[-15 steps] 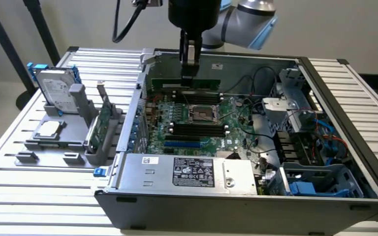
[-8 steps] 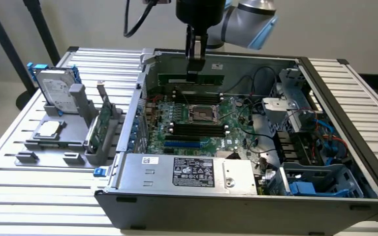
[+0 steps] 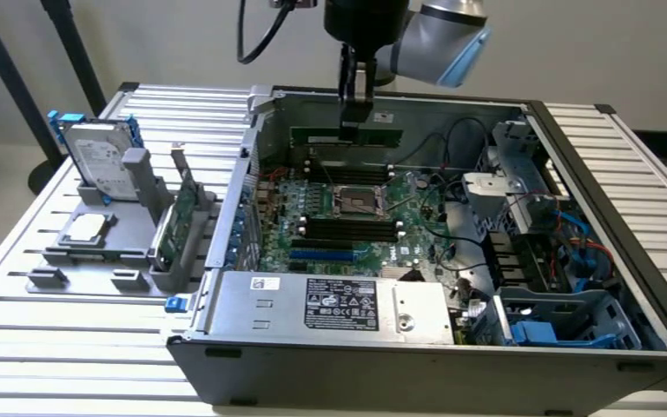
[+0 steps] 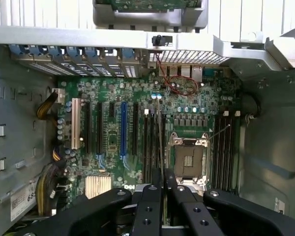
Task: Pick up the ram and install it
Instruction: 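Pick up the ram and move it above insertion slot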
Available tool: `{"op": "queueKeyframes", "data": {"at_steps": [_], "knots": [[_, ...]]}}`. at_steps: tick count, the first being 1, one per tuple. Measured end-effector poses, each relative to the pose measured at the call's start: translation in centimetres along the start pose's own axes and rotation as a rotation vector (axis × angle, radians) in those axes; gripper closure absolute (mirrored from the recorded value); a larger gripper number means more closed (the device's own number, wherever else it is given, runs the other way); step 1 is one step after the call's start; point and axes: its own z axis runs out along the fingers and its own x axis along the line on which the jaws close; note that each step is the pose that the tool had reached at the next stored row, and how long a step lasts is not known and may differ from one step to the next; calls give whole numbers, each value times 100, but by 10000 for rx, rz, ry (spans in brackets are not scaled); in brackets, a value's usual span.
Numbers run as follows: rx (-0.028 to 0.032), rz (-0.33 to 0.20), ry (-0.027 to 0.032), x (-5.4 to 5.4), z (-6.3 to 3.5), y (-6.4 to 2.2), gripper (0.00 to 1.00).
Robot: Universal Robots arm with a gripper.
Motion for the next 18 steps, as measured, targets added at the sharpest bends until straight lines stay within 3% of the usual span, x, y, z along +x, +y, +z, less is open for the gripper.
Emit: {"op": "queueKeyframes", "data": {"at_steps": [11, 18], "knots": [[23, 674, -13, -30, 148, -93, 87], [36, 924, 110, -63, 226, -118, 87]]}}
